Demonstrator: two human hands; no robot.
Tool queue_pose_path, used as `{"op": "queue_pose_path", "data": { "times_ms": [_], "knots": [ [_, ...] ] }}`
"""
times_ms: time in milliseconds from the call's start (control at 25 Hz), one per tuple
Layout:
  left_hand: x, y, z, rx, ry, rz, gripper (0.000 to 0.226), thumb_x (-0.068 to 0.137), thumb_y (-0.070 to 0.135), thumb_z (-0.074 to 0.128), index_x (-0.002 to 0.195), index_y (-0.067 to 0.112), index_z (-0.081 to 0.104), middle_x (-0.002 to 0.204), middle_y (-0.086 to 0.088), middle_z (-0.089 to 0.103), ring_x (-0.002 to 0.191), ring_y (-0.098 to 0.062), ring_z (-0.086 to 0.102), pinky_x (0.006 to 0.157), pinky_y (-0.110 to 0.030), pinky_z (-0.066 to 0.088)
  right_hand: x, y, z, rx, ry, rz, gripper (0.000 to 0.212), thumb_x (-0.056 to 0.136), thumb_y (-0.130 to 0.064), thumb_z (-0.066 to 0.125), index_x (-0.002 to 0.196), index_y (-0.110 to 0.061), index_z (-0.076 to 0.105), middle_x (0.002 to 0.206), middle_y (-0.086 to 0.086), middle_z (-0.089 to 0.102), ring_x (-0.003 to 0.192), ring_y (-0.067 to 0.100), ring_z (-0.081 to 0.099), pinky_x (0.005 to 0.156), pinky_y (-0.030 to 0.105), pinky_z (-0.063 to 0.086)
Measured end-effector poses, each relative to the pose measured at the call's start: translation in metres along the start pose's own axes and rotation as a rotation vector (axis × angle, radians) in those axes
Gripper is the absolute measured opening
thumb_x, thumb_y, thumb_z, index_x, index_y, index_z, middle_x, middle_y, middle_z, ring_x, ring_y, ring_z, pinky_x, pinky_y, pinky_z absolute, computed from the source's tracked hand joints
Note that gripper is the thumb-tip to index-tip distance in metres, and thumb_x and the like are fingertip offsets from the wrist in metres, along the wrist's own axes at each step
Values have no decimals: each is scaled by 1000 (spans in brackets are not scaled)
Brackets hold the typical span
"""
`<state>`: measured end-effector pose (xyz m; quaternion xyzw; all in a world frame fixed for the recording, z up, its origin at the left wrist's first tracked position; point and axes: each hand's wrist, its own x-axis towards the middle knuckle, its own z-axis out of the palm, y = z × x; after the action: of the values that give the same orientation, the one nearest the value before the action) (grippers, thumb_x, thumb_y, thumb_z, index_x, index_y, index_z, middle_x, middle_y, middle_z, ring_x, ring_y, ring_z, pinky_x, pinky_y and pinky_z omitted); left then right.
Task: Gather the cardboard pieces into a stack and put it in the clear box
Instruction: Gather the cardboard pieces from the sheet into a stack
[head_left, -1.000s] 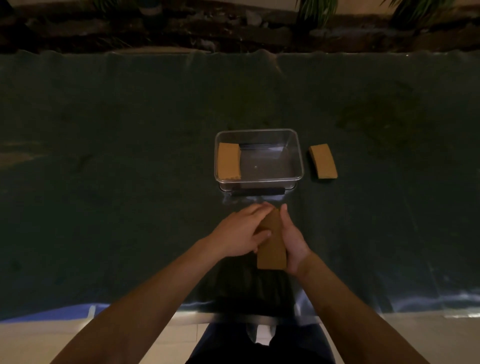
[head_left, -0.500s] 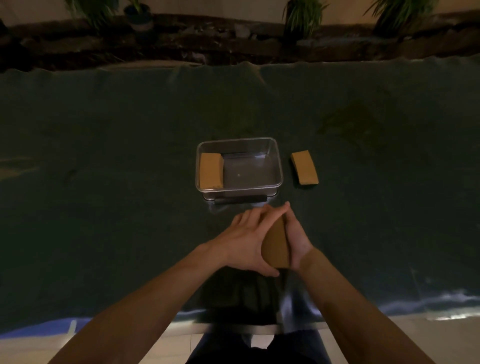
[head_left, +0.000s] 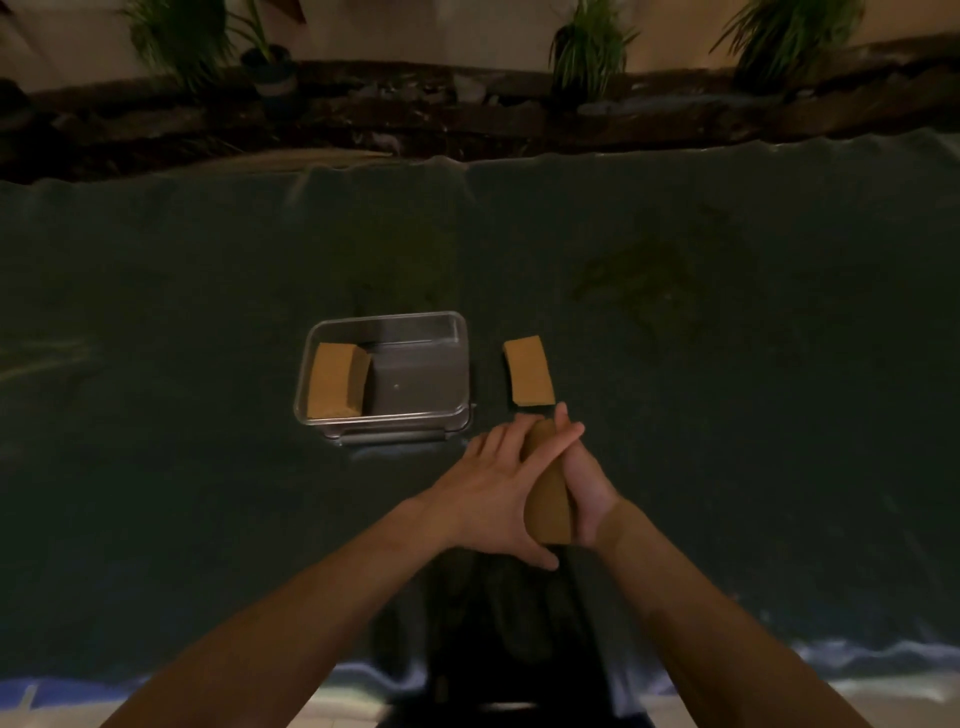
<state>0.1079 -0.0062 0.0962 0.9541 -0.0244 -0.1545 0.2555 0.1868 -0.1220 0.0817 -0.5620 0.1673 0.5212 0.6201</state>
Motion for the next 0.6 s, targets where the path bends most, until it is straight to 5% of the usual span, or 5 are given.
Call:
{"op": "queue_pose_path", "data": {
  "times_ms": [160,320,480,600],
  "knots": [
    [41,24,1,24,52,-26,131,57,66,77,145,58,-20,153,-1,15,135,-28,23,108,-50,26,3,-31,-33,27,-58,13,73,86,-77,37,109,-18,73,97,17,76,91,32,70,72,40,60],
    [59,26,-3,77,52,-53,131,55,68,75,145,58,-20,148,-1,17,131,-32,27,106,-53,30,10,-47,-47,-7,-118,60,70,82,-81,38,107,-25,74,107,19,75,106,35,67,88,51,56],
    [73,6,-16,144,39,-117,132,56,67,74,143,58,-24,151,-6,16,133,-37,27,106,-55,29,16,-54,-54,-148,-141,-59,33,90,-66,47,102,-41,65,108,-1,69,102,20,65,69,38,57],
    [84,-12,-23,194,-8,-154,131,58,69,72,141,58,-28,153,-11,18,135,-39,25,108,-55,28,26,-58,-62,-419,-60,-214,17,90,-43,63,103,-33,66,106,2,71,89,13,70,63,32,61]
  ]
}}
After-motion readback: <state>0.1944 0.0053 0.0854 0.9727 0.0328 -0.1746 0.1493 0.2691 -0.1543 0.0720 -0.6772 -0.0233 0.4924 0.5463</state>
